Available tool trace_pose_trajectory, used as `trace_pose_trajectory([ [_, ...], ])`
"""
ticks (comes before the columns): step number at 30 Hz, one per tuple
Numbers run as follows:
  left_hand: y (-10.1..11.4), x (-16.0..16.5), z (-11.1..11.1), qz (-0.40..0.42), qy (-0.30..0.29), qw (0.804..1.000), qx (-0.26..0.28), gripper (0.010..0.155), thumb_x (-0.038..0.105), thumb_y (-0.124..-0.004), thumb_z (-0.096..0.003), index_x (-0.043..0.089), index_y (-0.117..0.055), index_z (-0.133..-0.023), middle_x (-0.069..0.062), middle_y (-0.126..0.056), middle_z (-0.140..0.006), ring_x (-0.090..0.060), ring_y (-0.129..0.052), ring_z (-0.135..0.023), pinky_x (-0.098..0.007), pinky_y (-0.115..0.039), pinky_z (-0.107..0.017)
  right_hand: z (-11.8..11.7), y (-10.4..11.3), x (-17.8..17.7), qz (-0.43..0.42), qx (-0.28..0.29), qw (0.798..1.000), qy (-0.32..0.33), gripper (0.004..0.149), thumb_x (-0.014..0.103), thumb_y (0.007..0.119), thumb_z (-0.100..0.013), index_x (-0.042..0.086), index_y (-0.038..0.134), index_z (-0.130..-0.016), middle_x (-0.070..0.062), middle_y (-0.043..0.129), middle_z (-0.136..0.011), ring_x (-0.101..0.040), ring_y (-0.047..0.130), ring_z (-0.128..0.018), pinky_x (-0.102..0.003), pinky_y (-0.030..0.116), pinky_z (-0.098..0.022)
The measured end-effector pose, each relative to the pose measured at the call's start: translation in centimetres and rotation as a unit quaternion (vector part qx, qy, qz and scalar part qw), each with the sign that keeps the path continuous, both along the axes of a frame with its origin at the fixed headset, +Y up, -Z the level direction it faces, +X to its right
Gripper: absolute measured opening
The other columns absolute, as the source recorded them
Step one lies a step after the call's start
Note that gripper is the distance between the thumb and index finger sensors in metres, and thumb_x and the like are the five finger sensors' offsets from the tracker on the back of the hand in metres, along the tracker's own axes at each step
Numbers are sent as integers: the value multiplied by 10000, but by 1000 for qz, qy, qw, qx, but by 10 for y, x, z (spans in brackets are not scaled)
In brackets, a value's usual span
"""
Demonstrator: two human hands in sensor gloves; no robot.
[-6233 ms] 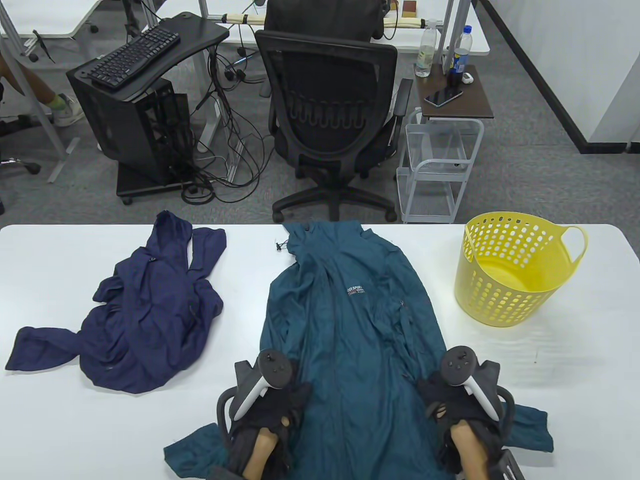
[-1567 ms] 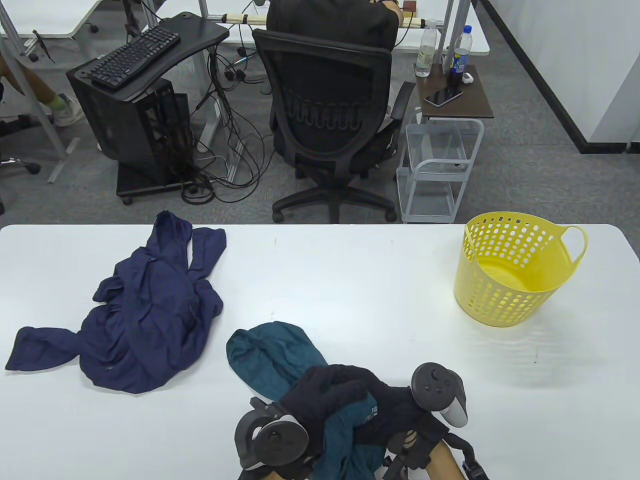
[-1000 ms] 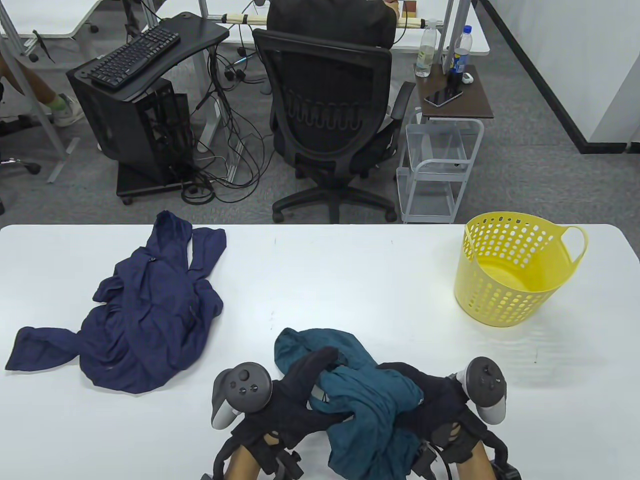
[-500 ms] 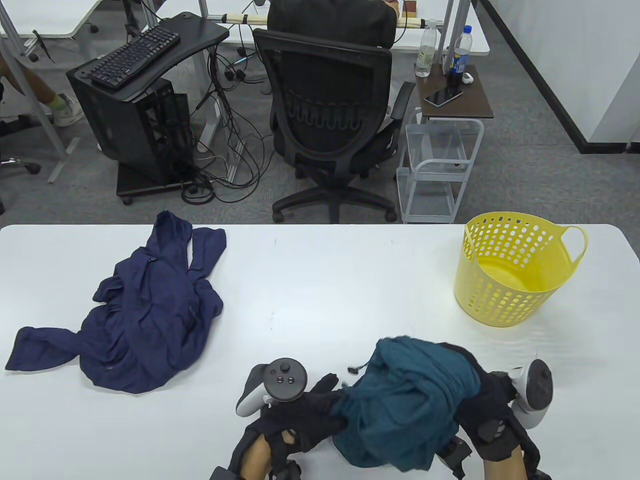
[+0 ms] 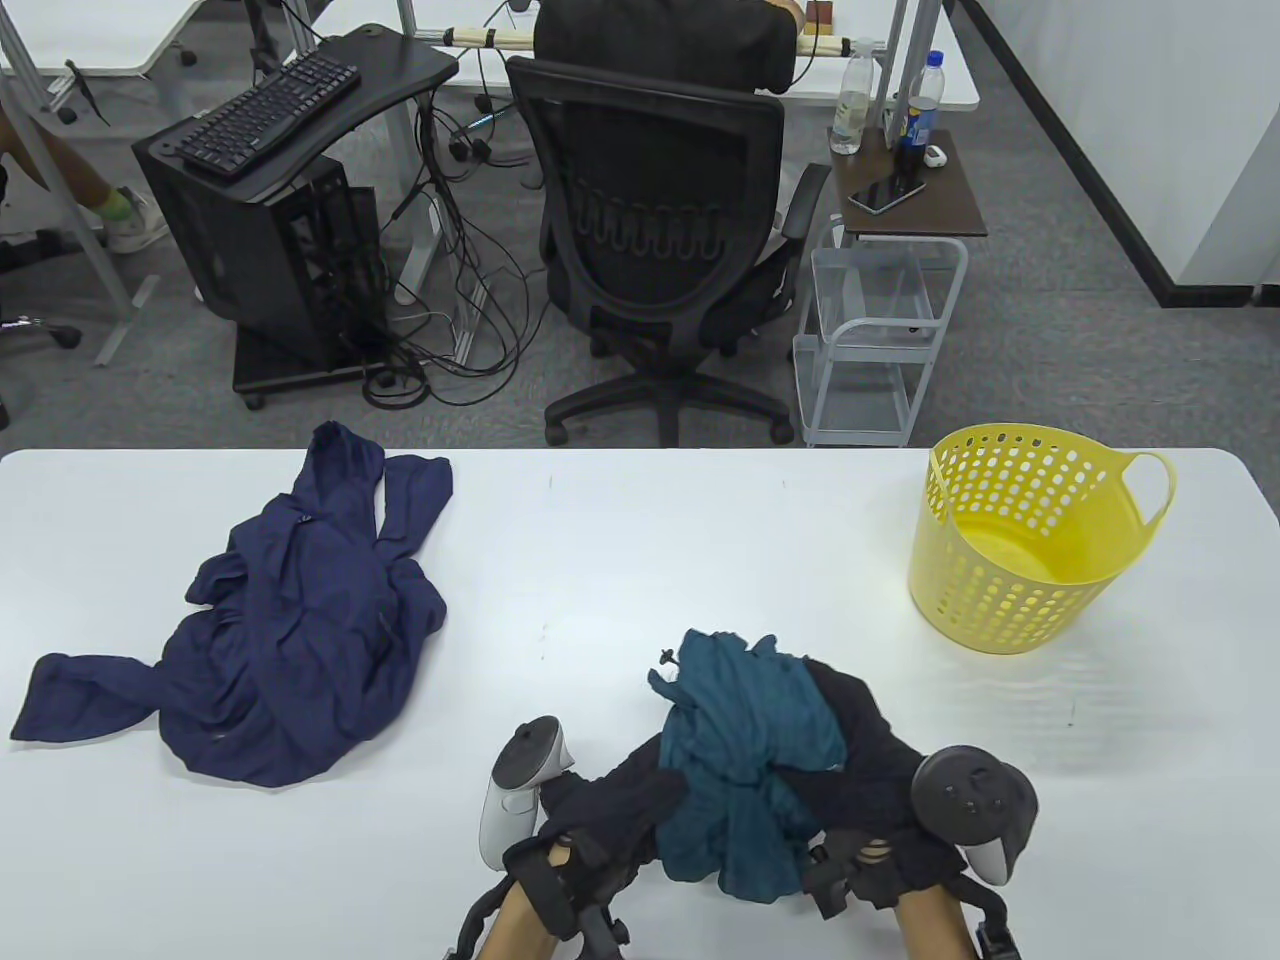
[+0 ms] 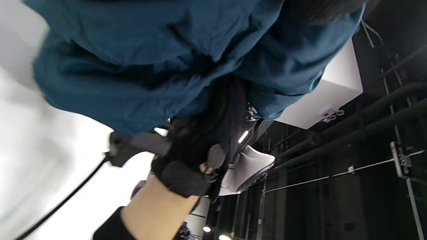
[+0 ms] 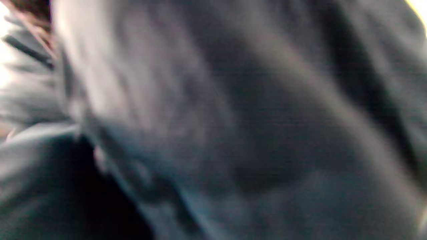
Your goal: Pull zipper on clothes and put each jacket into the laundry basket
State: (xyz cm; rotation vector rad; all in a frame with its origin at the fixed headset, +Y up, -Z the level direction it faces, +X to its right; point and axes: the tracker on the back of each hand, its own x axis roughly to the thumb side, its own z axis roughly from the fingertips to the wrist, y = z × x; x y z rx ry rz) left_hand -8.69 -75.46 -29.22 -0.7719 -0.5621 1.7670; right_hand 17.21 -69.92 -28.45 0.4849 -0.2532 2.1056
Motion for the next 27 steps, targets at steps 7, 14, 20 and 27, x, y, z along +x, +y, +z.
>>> trace_pose_trajectory([
  [7,-6,-14,-3,71,28,996,-55,783,583,-581,-496,222,-199,-1076,-236,-445,-1113,-396,-765,-951,-517,-767,-637,5,-13,-35,161,-106,974,123,1269,597,976,-393,297,-86,-1020,-93,-15,-1170,-547,283,-1071,-666,410,-753],
  [14,-9,-7,0,106,1,990,-90,827,587,-590,-497,182,-142,-1061,-272,-342,-1118,-363,-694,-1014,-495,-792,-635,13,-2,-44,249,116,955,-111,887,409,1002,-388,343,417,-1051,-33,700,-1038,-323,957,-752,-452,836,-553],
  [20,0,-32,-9,-152,110,982,33,783,654,-620,-476,220,-400,-1090,-131,-584,-1137,-391,-820,-915,-559,-725,-610,12,-1,-33,250,123,947,-162,697,401,928,-460,398,525,-1029,-21,766,-993,-322,990,-662,-418,871,-481],
  [27,21,-56,-11,-399,256,859,194,760,669,-644,-434,292,-483,-1073,-77,-648,-1124,-397,-830,-905,-580,-720,-591,15,37,-15,200,169,940,-221,694,408,919,-472,406,513,-1036,-13,750,-1008,-322,982,-671,-407,871,-484],
])
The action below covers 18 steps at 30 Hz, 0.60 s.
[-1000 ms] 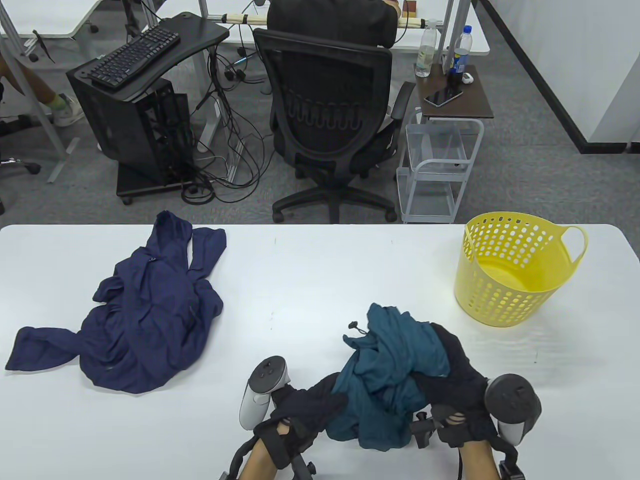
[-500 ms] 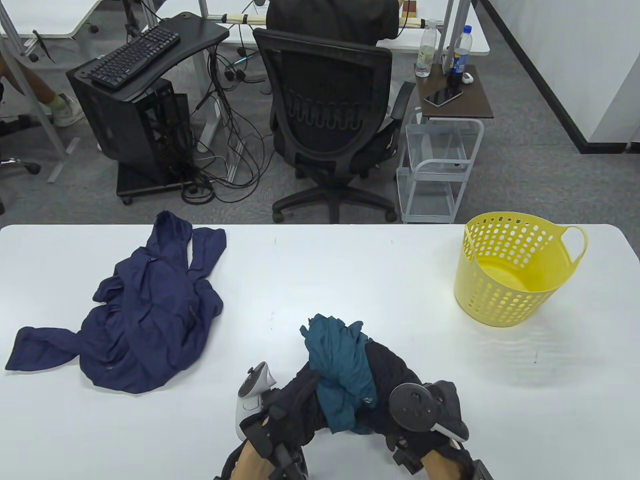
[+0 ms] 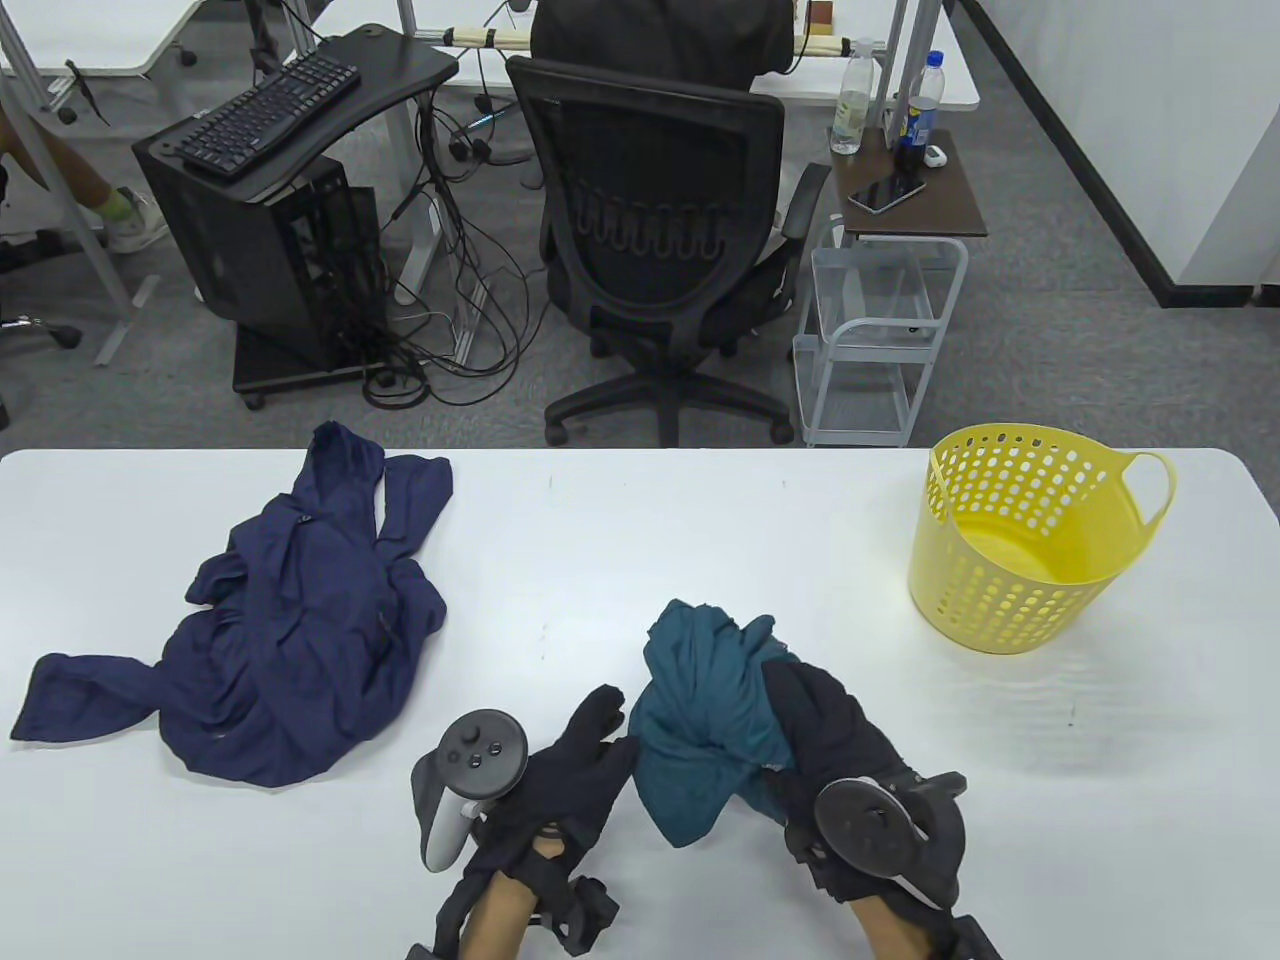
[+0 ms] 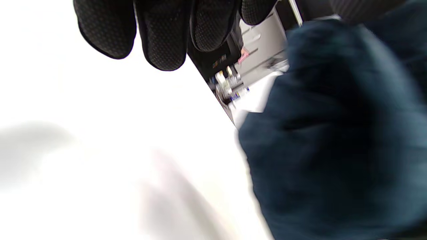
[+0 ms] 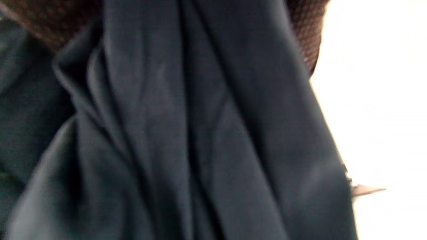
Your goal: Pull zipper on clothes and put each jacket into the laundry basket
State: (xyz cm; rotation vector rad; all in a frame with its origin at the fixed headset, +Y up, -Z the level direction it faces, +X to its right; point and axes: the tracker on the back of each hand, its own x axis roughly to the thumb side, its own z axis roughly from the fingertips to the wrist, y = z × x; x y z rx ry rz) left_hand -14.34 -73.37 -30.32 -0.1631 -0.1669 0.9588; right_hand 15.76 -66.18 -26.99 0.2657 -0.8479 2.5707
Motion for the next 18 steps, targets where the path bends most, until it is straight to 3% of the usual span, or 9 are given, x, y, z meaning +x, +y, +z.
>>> trace_pose_trajectory([
  [4,7,-11,0,-118,64,989,68,714,648,-655,-429,317,-549,-1053,-49,-701,-1106,-372,-849,-903,-579,-725,-591,-10,44,35,-56,48,996,-53,703,420,905,-487,407,478,-1045,-6,719,-1031,-320,964,-708,-405,862,-503],
  [10,5,-21,-3,-169,94,978,81,691,635,-659,-427,328,-581,-1041,-46,-721,-1096,-370,-854,-900,-580,-724,-591,-48,99,107,-103,74,977,-170,713,443,885,-520,422,421,-1060,8,659,-1069,-316,921,-781,-405,839,-553],
  [14,1,-22,-6,-171,95,978,70,691,634,-660,-427,328,-584,-1041,-49,-724,-1095,-369,-858,-897,-581,-724,-590,-81,113,151,-149,42,961,-228,724,448,855,-560,419,345,-1074,6,583,-1105,-326,869,-839,-413,809,-600],
  [18,1,-21,-6,-168,92,979,68,682,633,-660,-426,332,-600,-1035,-19,-744,-1086,-362,-871,-888,-578,-729,-588,-121,102,187,-172,-30,945,-276,741,460,820,-587,405,269,-1079,-2,499,-1135,-337,811,-890,-424,772,-648],
])
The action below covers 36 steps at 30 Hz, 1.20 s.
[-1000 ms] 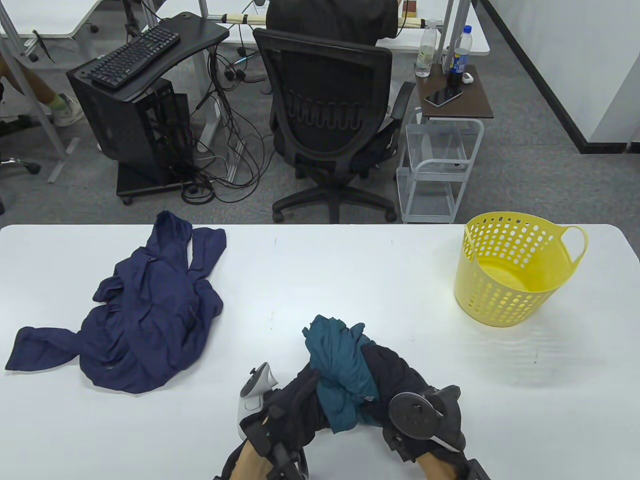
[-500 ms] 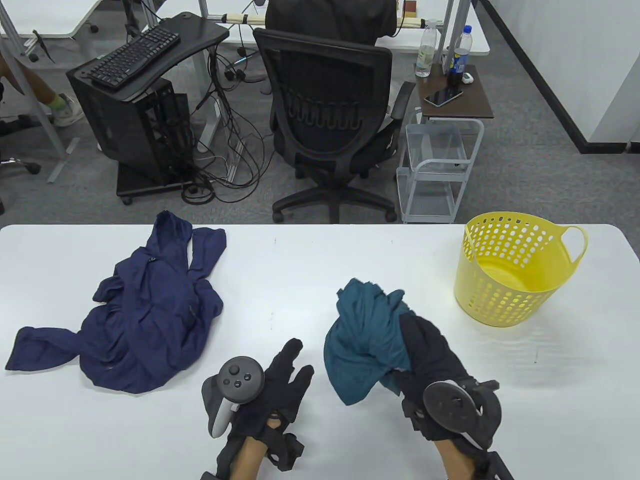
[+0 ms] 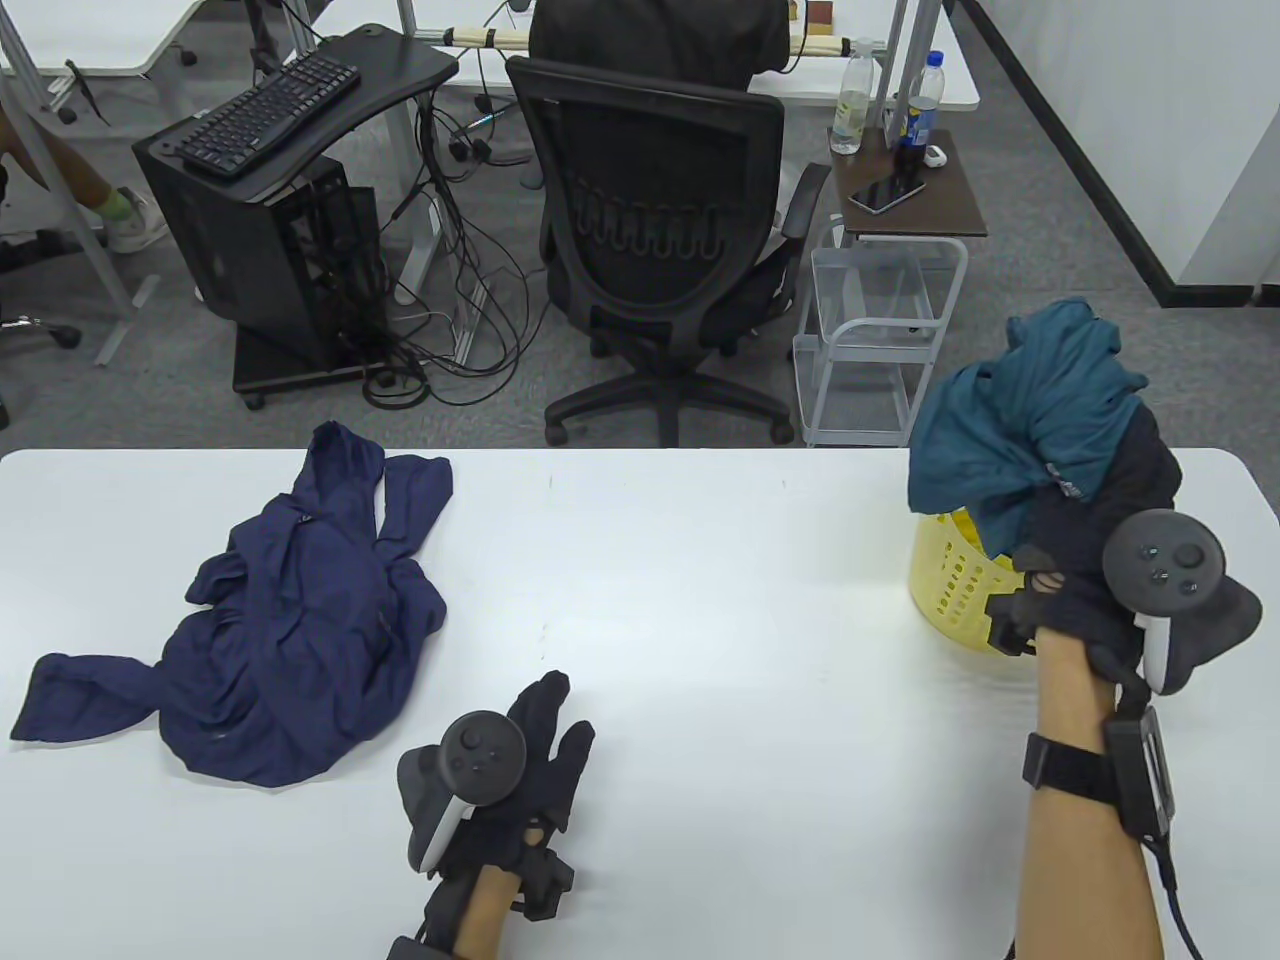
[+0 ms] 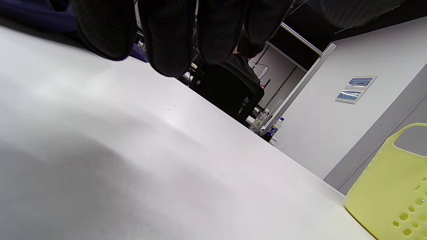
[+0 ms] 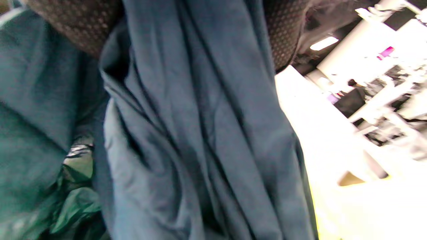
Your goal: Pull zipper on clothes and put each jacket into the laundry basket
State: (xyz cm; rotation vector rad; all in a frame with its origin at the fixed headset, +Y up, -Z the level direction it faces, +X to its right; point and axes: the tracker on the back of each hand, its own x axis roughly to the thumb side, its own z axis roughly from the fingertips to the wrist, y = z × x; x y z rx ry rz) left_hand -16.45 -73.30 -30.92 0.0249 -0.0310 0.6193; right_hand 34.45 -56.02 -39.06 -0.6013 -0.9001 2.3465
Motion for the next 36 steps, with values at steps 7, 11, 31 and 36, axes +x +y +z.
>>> trace_pose_trajectory([
  [7,3,-1,1,1,3,1000,8,679,632,-661,-426,330,-608,-1032,-20,-748,-1083,-367,-876,-881,-578,-731,-585,-37,-64,21,37,-226,973,-26,736,552,816,-483,381,435,-1090,-9,450,-1196,-477,483,-1044,-613,491,-728],
  [11,0,1,1,-2,1,1000,2,678,629,-664,-425,327,-615,-1031,-48,-751,-1080,-369,-878,-878,-579,-731,-583,-31,-72,12,37,-189,981,5,592,493,806,-497,380,616,-1047,-5,581,-1167,-473,549,-1027,-619,515,-711],
  [31,0,1,2,-23,-6,1000,16,669,615,-672,-423,314,-645,-1020,-50,-782,-1060,-375,-891,-861,-585,-735,-572,90,-14,-140,154,-34,969,188,596,525,779,-506,365,622,-1058,-17,598,-1169,-489,579,-1016,-636,535,-703],
  [36,-2,7,2,-31,-16,999,14,668,616,-671,-423,316,-647,-1018,-48,-783,-1060,-373,-891,-863,-584,-735,-573,109,-69,-178,180,-88,949,244,608,538,774,-505,370,605,-1065,-9,584,-1176,-481,587,-1020,-639,534,-705],
])
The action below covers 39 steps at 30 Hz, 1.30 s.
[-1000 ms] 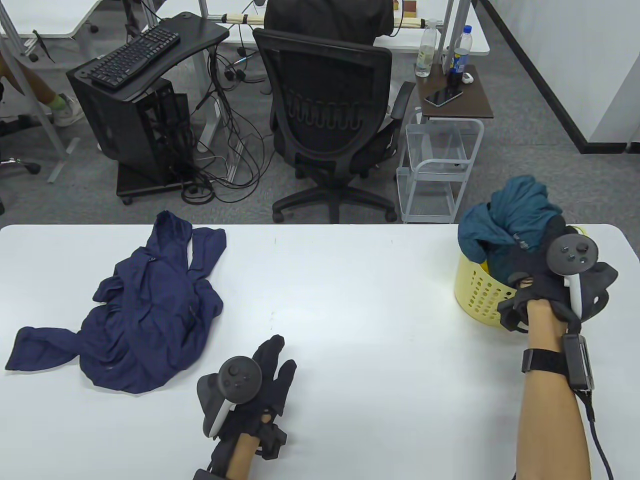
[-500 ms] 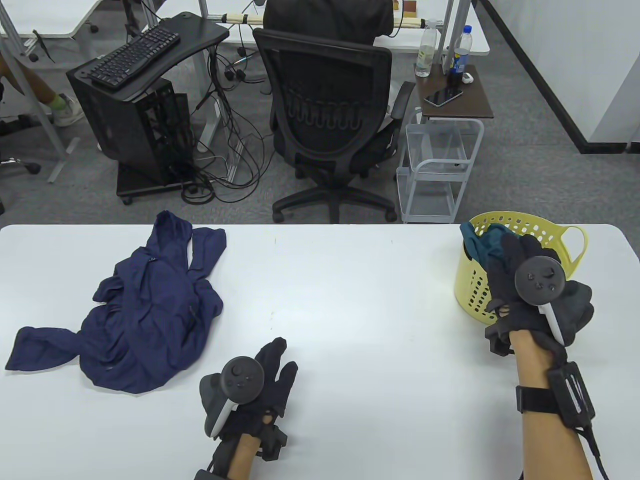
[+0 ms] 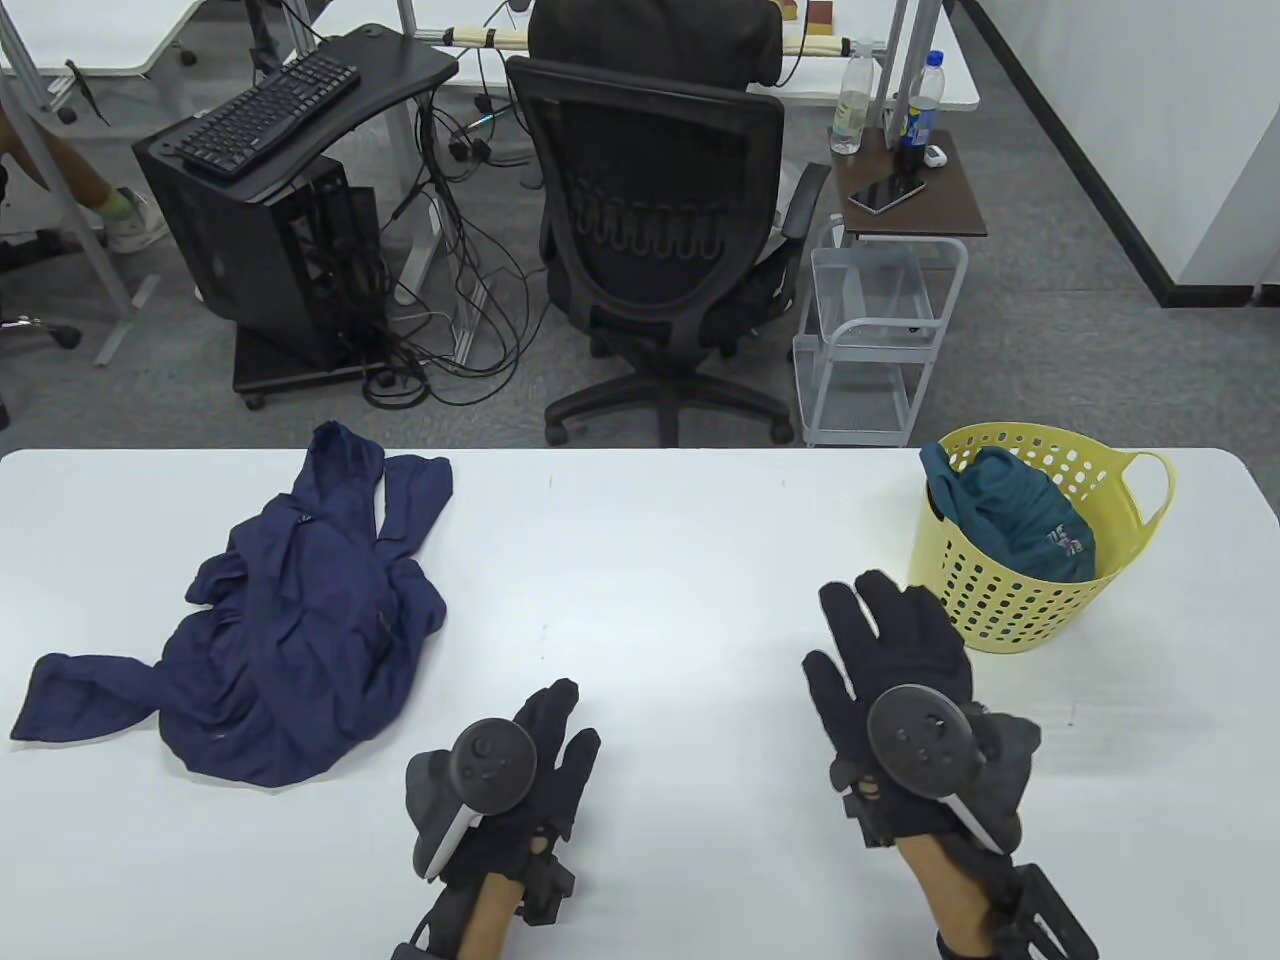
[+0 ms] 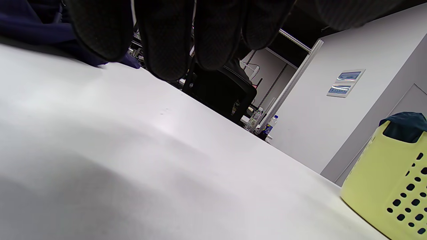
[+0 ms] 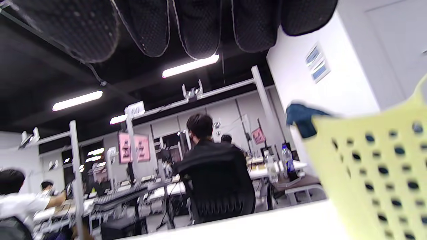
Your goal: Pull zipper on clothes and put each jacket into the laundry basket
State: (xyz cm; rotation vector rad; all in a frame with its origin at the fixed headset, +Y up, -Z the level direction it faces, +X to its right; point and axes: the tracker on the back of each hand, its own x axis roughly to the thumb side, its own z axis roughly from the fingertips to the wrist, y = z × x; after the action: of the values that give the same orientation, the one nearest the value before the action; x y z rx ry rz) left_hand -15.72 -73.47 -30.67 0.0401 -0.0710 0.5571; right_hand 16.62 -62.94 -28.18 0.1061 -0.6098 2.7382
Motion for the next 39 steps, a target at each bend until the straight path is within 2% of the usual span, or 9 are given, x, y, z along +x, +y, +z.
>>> trace_pose_trajectory([
  [7,-4,7,1,-20,-10,1000,-6,665,616,-671,-423,316,-652,-1016,-48,-788,-1056,-373,-893,-861,-584,-735,-573,-10,-77,-13,12,-85,996,6,619,547,765,-503,369,582,-1067,0,554,-1184,-475,579,-1022,-636,535,-705],
  [11,-6,11,0,-33,-14,999,-11,665,616,-670,-423,317,-651,-1018,-45,-787,-1059,-374,-892,-862,-585,-733,-574,-14,-99,-13,23,-112,993,9,628,543,767,-499,355,578,-1068,-9,539,-1184,-479,587,-1015,-634,543,-700],
  [15,-13,19,0,-52,-20,998,-19,664,615,-671,-423,317,-654,-1016,-48,-789,-1056,-374,-894,-860,-586,-734,-572,-6,-103,-12,47,-100,994,9,645,550,763,-494,344,561,-1072,-18,514,-1188,-474,586,-1014,-629,548,-700],
  [21,-17,34,1,-84,-29,996,-25,663,619,-668,-421,323,-656,-1015,-47,-793,-1056,-369,-895,-861,-582,-735,-574,1,-103,-5,39,-97,994,10,646,549,763,-492,343,561,-1070,-19,511,-1187,-470,585,-1016,-629,548,-700],
  [28,-2,34,-8,-119,-3,992,-31,663,633,-658,-422,346,-649,-1020,-7,-798,-1063,-358,-880,-885,-593,-708,-602,6,-104,2,17,-93,995,14,613,537,765,-494,368,590,-1057,-21,518,-1185,-467,589,-1015,-631,549,-697],
  [33,19,14,-30,-180,43,982,-41,668,641,-656,-418,366,-636,-1026,7,-779,-1081,-360,-850,-915,-602,-686,-620,3,-109,4,12,-107,994,13,618,539,763,-493,363,585,-1059,-29,510,-1184,-464,591,-1014,-630,551,-696],
  [35,25,-1,-43,-206,75,974,-48,684,653,-649,-417,397,-567,-1047,21,-723,-1116,-359,-791,-964,-606,-658,-644,3,-109,6,6,-111,994,12,630,542,762,-492,347,579,-1062,-33,508,-1184,-464,589,-1015,-629,551,-697],
  [39,17,-37,-74,-230,144,957,-105,744,678,-645,-413,484,-348,-1067,50,-471,-1212,-371,-504,-1092,-625,-529,-712,0,-111,8,-1,-118,993,8,640,543,760,-492,332,570,-1066,-35,501,-1186,-463,584,-1018,-631,548,-699],
])
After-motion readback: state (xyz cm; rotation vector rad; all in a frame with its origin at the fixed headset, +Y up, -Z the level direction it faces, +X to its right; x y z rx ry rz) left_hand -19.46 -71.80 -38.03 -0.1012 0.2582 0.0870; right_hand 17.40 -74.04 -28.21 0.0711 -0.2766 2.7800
